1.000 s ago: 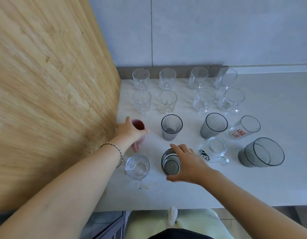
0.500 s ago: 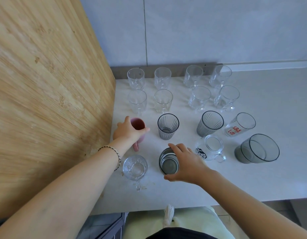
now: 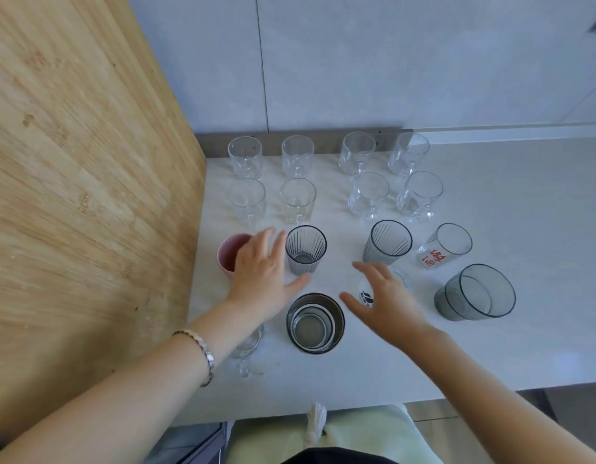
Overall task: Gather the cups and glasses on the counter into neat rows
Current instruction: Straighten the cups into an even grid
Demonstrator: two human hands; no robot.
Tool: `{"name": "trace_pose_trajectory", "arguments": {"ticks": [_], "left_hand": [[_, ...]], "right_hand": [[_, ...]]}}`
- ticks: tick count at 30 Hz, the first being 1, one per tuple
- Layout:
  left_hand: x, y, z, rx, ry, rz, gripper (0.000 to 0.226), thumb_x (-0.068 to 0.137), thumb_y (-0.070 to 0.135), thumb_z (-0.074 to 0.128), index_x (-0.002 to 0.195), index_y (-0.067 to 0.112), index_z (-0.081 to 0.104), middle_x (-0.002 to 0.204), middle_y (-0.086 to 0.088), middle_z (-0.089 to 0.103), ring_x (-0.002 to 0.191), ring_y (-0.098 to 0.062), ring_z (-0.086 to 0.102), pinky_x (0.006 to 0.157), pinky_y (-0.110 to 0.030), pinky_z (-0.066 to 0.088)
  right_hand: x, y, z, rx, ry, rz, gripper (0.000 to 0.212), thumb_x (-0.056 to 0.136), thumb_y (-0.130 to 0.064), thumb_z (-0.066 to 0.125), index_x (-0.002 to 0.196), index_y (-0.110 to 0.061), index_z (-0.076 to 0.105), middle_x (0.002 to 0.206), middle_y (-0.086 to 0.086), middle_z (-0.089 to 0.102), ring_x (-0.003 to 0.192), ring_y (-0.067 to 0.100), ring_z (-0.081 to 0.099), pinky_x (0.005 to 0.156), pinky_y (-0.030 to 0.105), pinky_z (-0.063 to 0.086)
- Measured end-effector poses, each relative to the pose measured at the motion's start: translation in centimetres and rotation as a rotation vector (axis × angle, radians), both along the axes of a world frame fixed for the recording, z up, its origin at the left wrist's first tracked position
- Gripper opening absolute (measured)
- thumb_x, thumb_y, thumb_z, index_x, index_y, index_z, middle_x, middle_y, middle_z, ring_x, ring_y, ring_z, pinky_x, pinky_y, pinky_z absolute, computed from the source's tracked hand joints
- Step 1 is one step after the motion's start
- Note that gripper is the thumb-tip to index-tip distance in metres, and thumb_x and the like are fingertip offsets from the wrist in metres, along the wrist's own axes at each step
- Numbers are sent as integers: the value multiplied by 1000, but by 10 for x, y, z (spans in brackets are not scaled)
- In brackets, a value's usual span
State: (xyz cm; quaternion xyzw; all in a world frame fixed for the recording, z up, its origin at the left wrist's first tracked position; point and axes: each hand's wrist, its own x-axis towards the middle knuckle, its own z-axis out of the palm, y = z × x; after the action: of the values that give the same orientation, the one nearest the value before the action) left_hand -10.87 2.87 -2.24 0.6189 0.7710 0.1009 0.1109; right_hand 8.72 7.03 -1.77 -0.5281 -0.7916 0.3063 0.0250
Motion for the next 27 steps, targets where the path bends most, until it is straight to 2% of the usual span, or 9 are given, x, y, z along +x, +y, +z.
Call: {"name": "trace_pose_trajectory", "arguments": {"ticks": [1, 3, 5, 7, 10, 13, 17, 24, 27], "left_hand": [[14, -4, 6, -62, -11, -74, 91, 75, 70, 36, 140, 8, 32, 145, -11, 39, 132, -30, 43, 102, -40, 37], [40, -14, 6, -284, 13, -138, 92, 76, 70, 45, 144, 13, 22, 148, -3, 33, 133, -25, 39, 101, -40, 35], [60, -20, 1, -454, 14, -136, 101, 71, 70, 54, 146, 15, 13, 151, -3, 26, 135, -26, 34, 104, -43, 34], [70, -23, -9, -538, 9, -92, 105, 69, 67, 59, 147, 19, 8, 151, -4, 21, 135, -28, 32, 102, -45, 37], [78, -23, -12, -545, -37, -7, 98, 71, 58, 64, 146, 24, 11, 149, -4, 22, 132, -30, 32, 97, -42, 42], [82, -24, -12, -515, -52, 23, 91, 71, 53, 65, 144, 26, 17, 145, -2, 25, 127, -29, 34, 92, -39, 45], [83, -26, -15, -476, -80, 60, 88, 71, 51, 66, 143, 29, 20, 144, 2, 26, 126, -27, 35, 91, -37, 44], [88, -28, -12, -438, -130, 102, 87, 66, 54, 61, 141, 29, 25, 143, 2, 30, 125, -28, 37, 97, -37, 44], [90, -27, -9, -484, -86, 98, 96, 60, 60, 58, 144, 31, 20, 150, -2, 22, 134, -29, 30, 109, -38, 32]], "right_hand": [[10, 9, 0, 50, -10, -46, 62, 87, -37, 62, 141, -16, 40, 140, 2, 43, 130, 22, 43, 105, 30, 36], [27, 23, -2, 44, -98, -73, 65, 85, -37, 63, 141, -16, 38, 142, 3, 40, 133, 24, 36, 106, 34, 35], [38, 32, -5, -45, -238, 6, 78, 82, -45, 65, 145, -20, 28, 147, 1, 32, 135, 25, 32, 106, 37, 36], [42, 36, -10, -98, -294, 88, 84, 80, -46, 66, 147, -24, 21, 150, 0, 27, 134, 26, 34, 104, 38, 39], [47, 39, -16, -55, -296, 112, 74, 82, -43, 63, 144, -25, 26, 145, 1, 34, 127, 26, 42, 98, 37, 46], [57, 33, -18, -61, -350, 73, 72, 81, -50, 61, 141, -25, 30, 137, 1, 39, 122, 25, 47, 91, 35, 47], [77, 17, -26, -47, -304, 22, 73, 79, -55, 63, 139, -26, 34, 133, 3, 42, 121, 25, 47, 92, 33, 46], [81, 16, -32, -47, -152, -19, 71, 77, -53, 66, 137, -27, 38, 130, 4, 43, 122, 25, 43, 96, 32, 43], [81, 16, -31, -62, -170, 19, 78, 77, -58, 64, 140, -26, 32, 133, 6, 40, 124, 26, 42, 98, 34, 42]]}}
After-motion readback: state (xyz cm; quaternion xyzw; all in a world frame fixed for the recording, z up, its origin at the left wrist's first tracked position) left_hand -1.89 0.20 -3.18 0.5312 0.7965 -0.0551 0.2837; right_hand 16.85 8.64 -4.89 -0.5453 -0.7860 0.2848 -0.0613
